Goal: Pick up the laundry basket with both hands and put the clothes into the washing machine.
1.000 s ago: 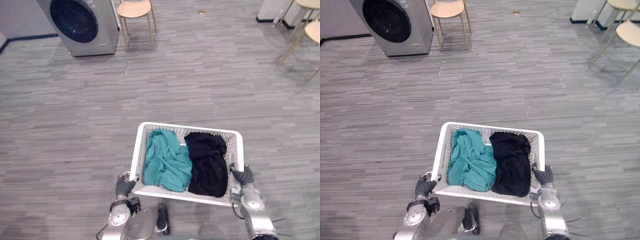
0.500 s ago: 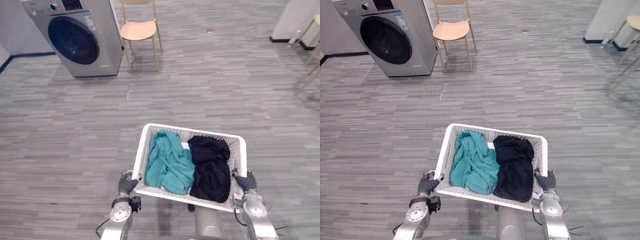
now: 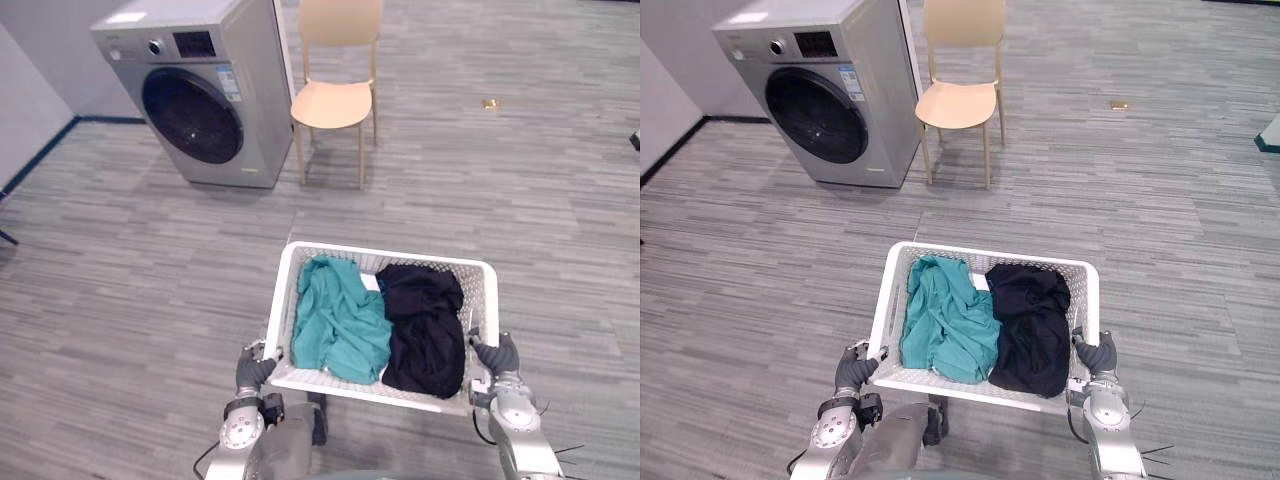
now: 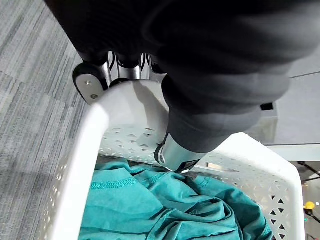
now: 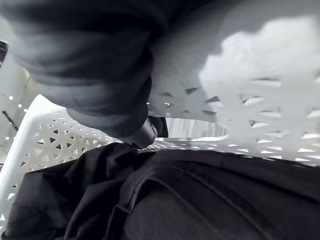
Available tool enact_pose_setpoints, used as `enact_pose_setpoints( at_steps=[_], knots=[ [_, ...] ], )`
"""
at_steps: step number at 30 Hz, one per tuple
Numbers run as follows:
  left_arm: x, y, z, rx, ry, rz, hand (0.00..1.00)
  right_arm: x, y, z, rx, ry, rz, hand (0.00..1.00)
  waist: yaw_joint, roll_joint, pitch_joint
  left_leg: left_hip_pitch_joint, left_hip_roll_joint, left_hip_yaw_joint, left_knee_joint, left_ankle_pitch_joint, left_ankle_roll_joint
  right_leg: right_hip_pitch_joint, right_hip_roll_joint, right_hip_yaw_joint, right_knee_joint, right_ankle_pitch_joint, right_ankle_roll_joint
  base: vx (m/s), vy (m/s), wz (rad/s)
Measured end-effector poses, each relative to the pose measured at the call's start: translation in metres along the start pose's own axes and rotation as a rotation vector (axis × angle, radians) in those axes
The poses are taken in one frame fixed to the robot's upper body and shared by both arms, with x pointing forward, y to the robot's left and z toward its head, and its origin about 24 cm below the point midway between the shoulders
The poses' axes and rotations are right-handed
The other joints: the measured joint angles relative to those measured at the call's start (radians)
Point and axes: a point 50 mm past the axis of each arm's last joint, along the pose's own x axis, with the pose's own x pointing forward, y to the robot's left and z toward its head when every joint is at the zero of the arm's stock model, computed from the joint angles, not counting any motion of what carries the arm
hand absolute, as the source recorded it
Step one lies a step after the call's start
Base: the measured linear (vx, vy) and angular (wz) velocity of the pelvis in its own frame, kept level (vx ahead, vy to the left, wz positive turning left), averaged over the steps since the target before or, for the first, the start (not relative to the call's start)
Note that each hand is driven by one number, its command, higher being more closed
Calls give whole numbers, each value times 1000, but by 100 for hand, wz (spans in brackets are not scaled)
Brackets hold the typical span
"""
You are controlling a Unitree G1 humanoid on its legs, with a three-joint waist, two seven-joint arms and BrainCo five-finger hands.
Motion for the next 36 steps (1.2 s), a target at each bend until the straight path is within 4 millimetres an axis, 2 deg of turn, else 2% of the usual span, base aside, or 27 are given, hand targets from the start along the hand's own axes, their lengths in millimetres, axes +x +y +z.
enact_pose_setpoints(
  at_steps=[1, 2, 3, 4, 7, 9, 11, 12, 13, 14, 15, 16, 17, 18, 19, 21, 23, 25, 26, 27, 29, 30, 31, 32, 33, 35, 36],
  knots=[
    [1, 3, 0, 14, -1, 2, 100, 0, 2, 0, 7, 3, 1, 100, -10, -10, 5, 36, -15, -3, -6, -23, 3, -44, -14, 7, 123, 28, -8, 683, 194, 9],
    [2, 7, -2, 36, 11, 6, 100, 0, 6, -4, 0, 18, 14, 100, -25, -13, 8, 127, -29, -7, -40, -55, 14, -114, -22, -11, 290, -3, -72, 534, 110, 3],
    [2, 9, -4, 44, 18, 9, 100, 0, 8, -6, -5, 26, 21, 100, -31, -6, 9, 182, -30, -11, -75, -64, 12, -140, -15, -30, 325, -30, -119, 646, 114, -10],
    [1, 10, -5, 55, 25, 10, 100, -1, 9, -9, -15, 37, 29, 100, -35, 16, 7, 291, -29, -27, -164, -64, 12, -188, 4, -92, 307, -72, -178, 777, 115, -16],
    [8, 10, 5, 74, -16, -4, 100, -1, 10, -5, -7, 18, 29, 100, -66, 39, 5, 447, -20, -52, -309, -64, 11, -347, 75, -217, 3, -137, -216, 671, 27, 16],
    [12, 6, 9, 94, -32, -26, 100, 0, 6, -4, -2, 16, 12, 100, -97, 43, 9, 510, -13, -55, -342, -74, -7, -415, 108, -217, -304, -51, -202, 619, -54, 53],
    [12, 5, 9, 115, -37, -35, 100, 0, 5, -5, -2, 18, 7, 100, -112, 15, 8, 634, -26, -69, -382, -121, -102, -431, 134, -180, -632, 130, -187, 680, -104, 39],
    [12, 5, 6, 118, -24, -35, 100, 0, 4, -5, -6, 19, 5, 100, -112, 18, 7, 667, -20, -81, -381, -137, -129, -432, 144, -155, -599, 223, -232, 759, -133, 18],
    [11, 1, -2, 108, 9, -38, 100, -1, 1, -7, -14, 24, -1, 100, -116, 48, -14, 692, 12, -92, -358, -142, -136, -449, 160, -135, -514, 301, -276, 796, -164, 7],
    [11, -2, -3, 98, 12, -40, 100, 0, -1, -7, -15, 25, -5, 100, -113, 76, -23, 671, 43, -105, -292, -137, -142, -470, 174, -147, -433, 252, -291, 929, -232, 13],
    [13, -2, 0, 106, -1, -43, 100, -1, -2, -8, -10, 29, -11, 100, -116, 97, -24, 589, 86, -120, -89, -94, -196, -473, 183, -180, -342, 160, -305, 724, -217, 16],
    [13, -3, 0, 106, -1, -43, 100, -1, -2, -8, -10, 31, -10, 100, -115, 100, -25, 570, 95, -122, -40, -75, -203, -467, 186, -184, -334, 146, -311, 685, -219, 12],
    [12, -2, -2, 99, 8, -38, 100, -2, -1, -10, -12, 37, -3, 100, -108, 110, -18, 481, 138, -132, 186, 83, -214, -407, 210, -191, -327, 91, -321, 674, -179, -8],
    [7, -1, -9, 90, 32, -30, 100, -4, 0, -11, 0, 44, -2, 100, -90, 118, -9, 376, 211, -127, 501, 159, -219, -298, 241, -195, -369, 49, -324, 664, -161, -13],
    [7, -1, -9, 88, 34, -30, 100, -4, 0, -11, 2, 46, -4, 100, -86, 119, -7, 351, 224, -123, 551, 154, -213, -275, 247, -194, -378, 42, -328, 622, -131, -18],
    [5, 0, -10, 73, 29, -28, 100, -6, -2, -5, 10, 17, -7, 100, -64, 98, 10, 185, 281, -61, 750, 76, -111, -104, 263, -182, -460, -21, -333, 622, -93, -8],
    [4, -1, -9, 58, 18, -30, 100, -6, -4, 0, 5, -4, -9, 100, -52, 94, 10, 91, 274, -6, 649, 7, -89, -16, 257, -165, -534, -33, -321, 465, 19, -10],
    [4, -2, -5, 52, 1, -39, 100, -5, -6, 3, 4, -18, -14, 100, -41, 94, 11, 16, 220, 5, 405, -27, -86, 46, 232, -157, -576, -54, -296, 501, 88, -9],
    [4, -3, -5, 49, 1, -42, 100, -4, -7, 2, 4, -16, -18, 100, -33, 92, 12, -1, 170, -9, 187, -18, -99, 85, 210, -151, -594, -72, -274, 519, 145, -5],
    [3, -3, -7, 44, 10, -44, 100, -4, -8, 1, -2, -13, -19, 100, -31, 92, 13, 12, 117, -46, -67, 29, -160, 121, 194, -151, -623, -85, -249, 616, 179, -7],
    [-1, -4, -9, 35, 20, -41, 100, -3, -11, -1, -18, -4, -20, 100, -27, 109, 4, 25, 96, -90, -287, 130, -197, 187, 203, -136, -663, -116, -202, 484, 189, -18],
    [-2, -3, -11, 38, 26, -40, 100, -3, -10, -4, -15, 8, -19, 100, -26, 99, 1, 27, 85, -91, -267, 180, -160, 201, 191, -129, -662, -132, -189, 588, 253, -29],
    [-2, 2, -11, 54, 30, -34, 100, -5, -6, -7, -6, 23, -11, 100, -25, 68, -14, 22, 46, -91, -222, 205, -89, 222, 148, -121, -650, -162, -152, 643, 220, -22],
    [0, 2, -10, 62, 32, -35, 100, -5, -5, -8, -5, 26, -11, 100, -29, 33, -16, 13, 13, -69, -165, 149, -40, 203, 103, -103, -583, -174, -128, 646, 204, -16],
    [1, 0, -9, 62, 32, -40, 100, -5, -7, -8, -6, 27, -16, 100, -29, 31, -14, 11, 6, -59, -140, 122, -27, 171, 87, -87, -506, -174, -127, 629, 214, -23],
    [2, 4, -10, 82, 38, -40, 100, -3, -2, -13, -4, 53, -10, 100, -32, -2, 3, 112, -39, -19, -145, 39, 1, -34, 4, 4, 18, -88, -35, 629, 284, -27],
    [2, 6, -12, 91, 52, -38, 100, -4, -1, -16, -9, 64, -5, 100, -36, -4, 4, 152, -50, -19, -159, 30, 10, -65, -12, -2, 119, -87, -40, 552, 231, -4]
  ],
)
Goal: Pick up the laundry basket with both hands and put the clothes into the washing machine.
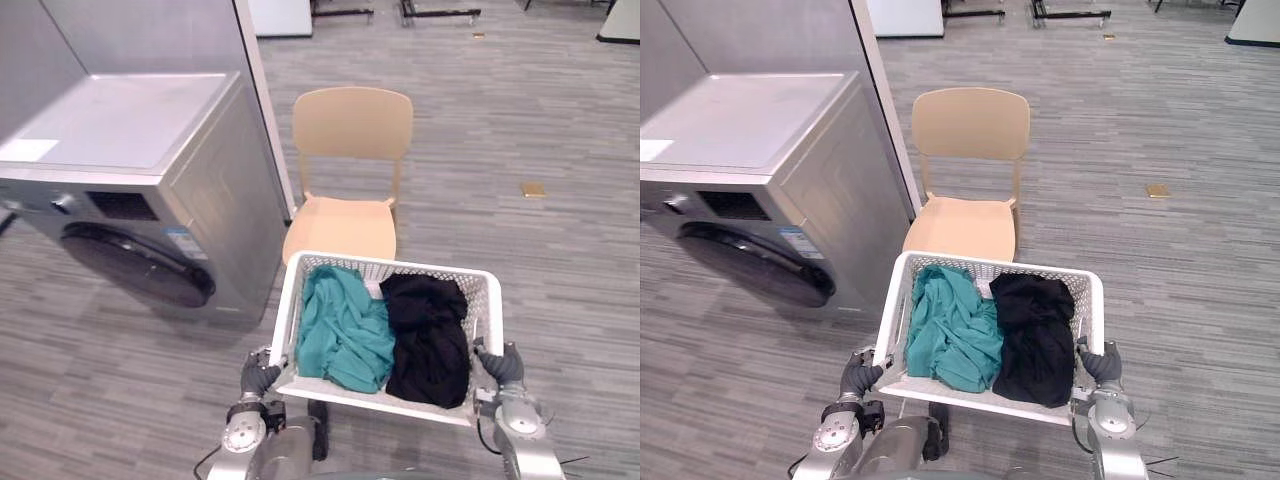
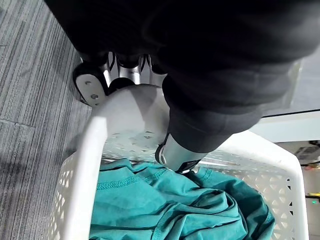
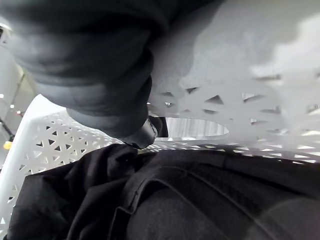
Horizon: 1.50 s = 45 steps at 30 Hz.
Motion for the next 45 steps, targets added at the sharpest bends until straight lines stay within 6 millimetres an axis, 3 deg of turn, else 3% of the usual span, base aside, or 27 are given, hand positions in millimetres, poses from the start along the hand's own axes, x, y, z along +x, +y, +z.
enact_pose_setpoints(
  at_steps=[2, 3, 7, 8, 9, 12, 14, 15, 17, 19, 20, 21, 22, 25, 29, 32, 33, 36, 37, 38, 42, 45],
  knots=[
    [-1, 3, -3, 13, 14, 6, 100, -2, 6, -7, -11, 25, 25, 100, -25, 20, 0, 139, -6, -11, -85, -4, 6, -71, -16, -89, 138, -15, -67, 541, 176, 1],
    [0, 8, -1, 31, 4, 9, 100, -2, 8, -6, -14, 19, 32, 100, -27, 23, 0, 213, -7, -19, -149, -4, 6, -121, 2, -134, 104, -37, -99, 533, 130, -4],
    [5, 8, 5, 40, -19, 4, 100, -1, 10, -3, -6, 10, 32, 100, -49, 25, 2, 260, -3, -44, -181, -12, -8, -235, 74, -161, -193, -64, -135, 399, 1, 24],
    [4, 8, 4, 45, -17, 0, 100, -2, 10, -5, -6, 16, 31, 100, -50, 24, 2, 278, 0, -44, -164, -43, -58, -233, 114, -155, -359, -17, -148, 396, -54, 27],
    [3, 10, 2, 57, -8, 0, 100, -5, 11, -9, -4, 31, 34, 100, -45, -10, -5, 293, -23, -44, -135, -76, -90, -220, 120, -133, -504, 174, -205, 392, -70, 33],
    [1, -1, -7, 27, 28, -17, 100, -6, 2, -12, -24, 37, 13, 100, -47, 55, -31, 270, 29, -90, -47, -98, -90, -169, 147, -162, -533, 135, -201, 364, -90, 20],
    [4, -3, -2, 30, 11, -24, 100, -6, -1, -9, -25, 26, 2, 100, -47, 59, -28, 199, 56, -86, 115, -95, -109, -144, 152, -185, -552, 116, -208, 321, -129, 34],
    [4, -4, -2, 32, 12, -24, 100, -9, 0, -9, -17, 21, 0, 100, -38, 56, -20, 120, 90, -74, 292, -82, -161, -100, 154, -194, -576, 110, -215, 300, -103, 27],
    [1, -4, -6, 36, 23, -29, 100, -14, -4, -6, -10, 4, -10, 100, -10, 44, -13, 64, 160, -35, 437, -99, -156, -29, 156, -202, -610, 105, -220, 227, -27, 0],
    [2, -7, -1, 25, 0, -35, 100, -14, -9, 0, -3, -28, -27, 100, 6, 42, -13, 17, 195, -35, 396, -105, -145, 4, 147, -209, -640, 104, -214, 214, 36, 2],
    [3, -8, 4, 20, -28, -37, 100, -12, -10, 2, 3, -35, -33, 100, 7, 44, -14, 2, 195, -51, 251, -90, -137, 5, 138, -207, -640, 101, -199, 188, 106, 6],
    [3, -8, 5, 19, -32, -38, 100, -11, -10, 3, 2, -38, -33, 100, 5, 52, -19, 5, 194, -66, 149, -38, -130, 5, 140, -207, -639, 99, -192, 175, 170, -3],
    [3, -10, 4, 13, -28, -43, 100, -10, -13, 3, -8, -36, -35, 100, 5, 81, -31, 18, 194, -110, 36, 27, -159, 2, 159, -195, -638, 90, -164, 150, 142, -4],
    [6, 0, 6, 57, -34, -33, 100, -11, -2, -7, 28, 12, -22, 100, 3, 45, -30, 45, 146, -109, -88, 40, -146, -18, 121, -183, -672, 110, -132, 89, 131, 2],
    [14, 3, 6, 87, -23, -22, 100, 3, 10, -6, 18, 33, 0, 100, 1, 35, 6, -16, 106, -81, -93, 54, -129, -103, 85, -149, -663, 131, -108, -6, 129, -16],
    [37, 5, 38, 134, -118, -8, 100, 26, 23, 15, 29, 1, 2, 100, -2, 31, 90, -129, 104, -74, -35, 53, -128, -204, 82, -130, -641, 158, -111, -119, 69, -7],
    [50, 5, 56, 152, -160, 15, 100, 39, 31, 32, 43, -29, 4, 100, -14, 29, 148, -172, 106, -76, -15, 53, -128, -238, 84, -131, -636, 170, -110, -155, 54, 1],
    [68, 6, 77, 179, -190, 48, 100, 58, 39, 56, 39, -61, 0, 100, -22, 28, 198, -243, 109, -75, 13, 58, -121, -302, 86, -123, -631, 193, -110, -146, 39, -5],
    [72, 7, 82, 182, -198, 55, 100, 61, 41, 60, 38, -61, -2, 0, -21, 28, 204, -255, 109, -75, 17, 58, -121, -315, 86, -120, -630, 197, -109, -105, 40, -11],
    [78, 7, 93, 177, -219, 74, 0, 67, 44, 70, 48, -81, -4, 0, -20, 27, 215, -280, 109, -75, 27, 57, -120, -340, 86, -112, -625, 204, -109, -80, 34, -11],
    [92, 6, 132, 152, -315, 131, 0, 77, 51, 111, 80, -191, -19, 0, -18, 28, 216, -360, 128, -75, 65, 54, -110, -402, 95, -105, -624, 223, -109, -79, 7, -7],
    [94, 7, 147, 118, -353, 164, 0, 78, 54, 125, 104, -230, -23, 0, -10, 26, 229, -386, 142, -64, 80, 47, -102, -427, 105, -98, -624, 231, -114, -61, -4, -13]
  ],
)
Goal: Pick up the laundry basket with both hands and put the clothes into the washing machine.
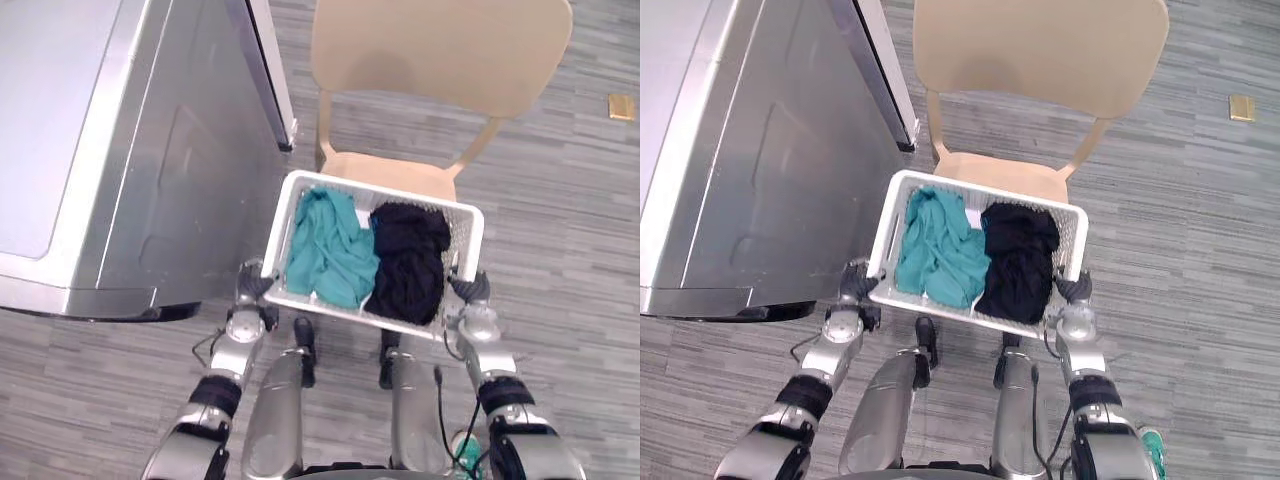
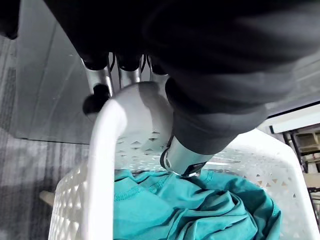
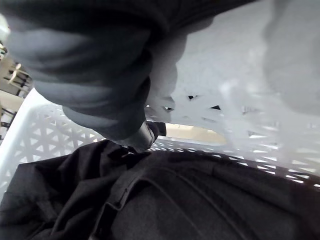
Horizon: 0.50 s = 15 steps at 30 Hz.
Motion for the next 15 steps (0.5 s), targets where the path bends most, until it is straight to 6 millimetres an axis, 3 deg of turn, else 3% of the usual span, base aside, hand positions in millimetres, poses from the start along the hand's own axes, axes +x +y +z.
enact_pose_setpoints(
  at_steps=[2, 8, 11, 15],
  knots=[
    [0, -1, 2, -19, -4, 21, 0, -2, 0, 3, 14, -24, -11, 0, 18, -2, 5, -7, 8, 13, 1, 0, 0, -15, 9, 17, -3, 5, -2, -6, -11, -21],
    [-9, 2, -6, -51, 13, 56, 0, -13, 1, -2, 52, -38, -26, 0, 20, -2, 5, 0, 24, 23, 1, 0, 0, -11, 26, 23, -19, 9, -3, 64, -25, -10],
    [-17, 3, -10, -68, 13, 60, 0, -22, -8, -7, 77, -43, -56, 0, 21, -2, 5, 26, 25, 28, -9, -1, 0, 8, 28, 27, -20, 7, -5, 61, -8, -3],
    [-30, 16, -7, -174, -30, 90, 0, -34, -25, 2, 100, -123, -112, 0, 21, -6, 35, 68, 21, 35, -32, -4, -3, 39, 29, 43, -24, 2, -5, -23, 6, -5]
  ],
)
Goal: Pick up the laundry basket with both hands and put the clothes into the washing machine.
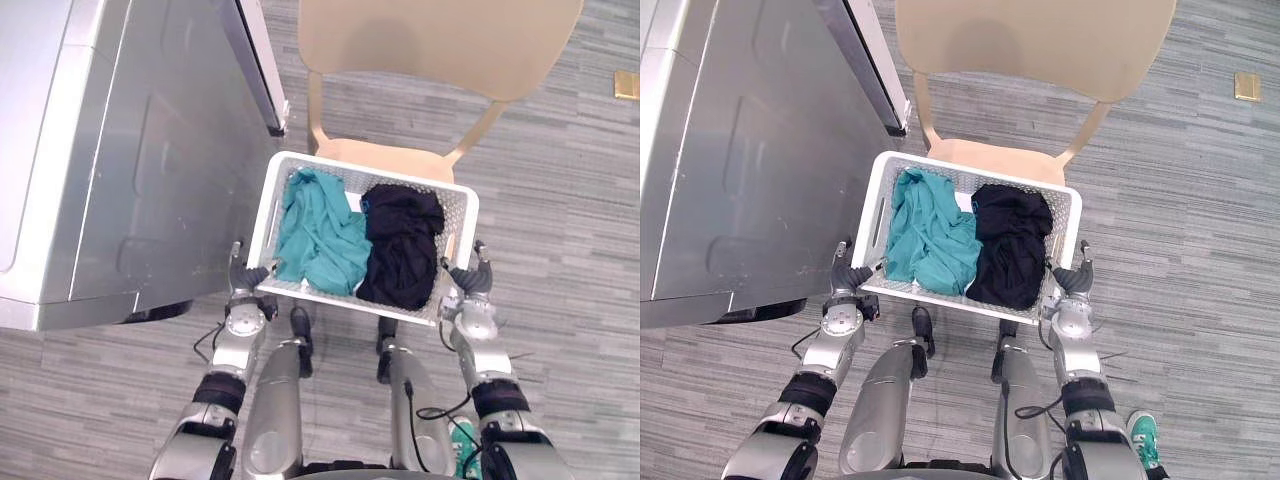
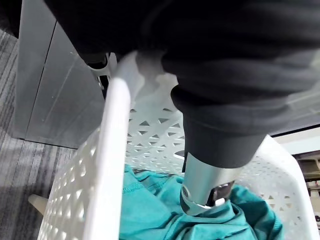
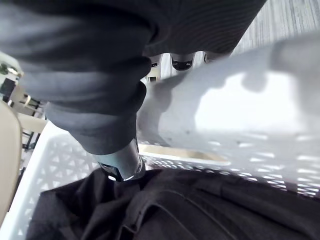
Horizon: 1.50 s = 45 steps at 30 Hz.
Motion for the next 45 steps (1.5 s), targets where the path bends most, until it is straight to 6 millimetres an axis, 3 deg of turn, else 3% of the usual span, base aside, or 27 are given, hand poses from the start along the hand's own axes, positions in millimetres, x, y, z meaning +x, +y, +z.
enact_pose_setpoints(
  at_steps=[8, 12, 15, 18, 22, 24, 28, 33, 40, 43, 45],
  knots=[
    [-35, 28, -6, -134, -27, 32, 0, -23, -34, 13, -20, -124, -51, 0, 6, 0, 2, 84, 0, 17, -35, 0, -2, 73, 1, 3, -26, -2, -1, 0, 1, -2],
    [-45, 33, -14, -157, -6, 33, 0, -37, -45, 5, -52, -110, -29, 0, 14, 0, -5, 146, -6, 23, -75, 0, -3, 125, -3, 1, -42, -14, 1, 46, 5, 1],
    [-62, 36, -36, -150, 83, 29, 0, -51, -60, -16, -71, -21, -46, 0, 19, 2, -57, 164, -7, 21, -85, 1, -4, 142, -4, -17, -49, -22, 4, 107, -9, 5],
    [-76, 38, -71, -114, 244, 14, 0, -62, -70, -35, -87, 61, -53, 0, 20, 1, -93, 243, -16, 22, -118, 1, -4, 215, -9, -25, -55, -44, 7, 128, -5, 10],
    [-102, 46, -125, -24, 509, -8, 0, -76, -74, -82, -94, 270, -32, 0, 20, 2, -183, 305, -26, 20, -160, 3, -7, 267, -17, -44, -67, -59, 12, 77, 6, 8],
    [-120, 60, -151, 32, 652, 34, 0, -93, -77, -117, -123, 439, -20, 0, 21, 3, -226, 356, -36, 15, -195, 9, -16, 312, -22, -49, -82, -67, 19, 44, 14, 9],
    [-143, 79, -176, 91, 803, 86, 0, -119, -85, -159, -142, 674, -31, 0, 23, 5, -267, 407, -40, 12, -234, 14, -22, 353, -23, -49, -98, -68, 21, 0, 0, 0],
    [-155, 89, -186, 130, 879, 108, 0, -146, -89, -184, -145, 851, -45, 0, 18, -1, -295, 469, -58, 3, -318, 58, -28, 384, -27, -52, -126, -61, 27, 0, 1, 1],
    [-164, 94, -192, 120, 925, 141, 0, -167, -89, -197, -86, 964, -70, 0, 19, -2, -312, 499, -78, -65, -379, 95, -23, 448, -39, -126, -165, -57, 31, 12, 10, 30],
    [-160, 90, -192, 115, 921, 135, 0, -170, -82, -198, -43, 980, -77, 0, 18, -4, -307, 420, -100, -128, -312, 99, -23, 443, -66, -215, -141, -70, 35, 5, 18, 83],
    [-154, 86, -189, 110, 895, 128, 0, -168, -76, -199, -27, 986, -74, 0, 21, -11, -302, 353, -106, -116, -255, 117, -29, 414, -98, -263, -84, -91, 32, -82, 29, 94]
  ],
)
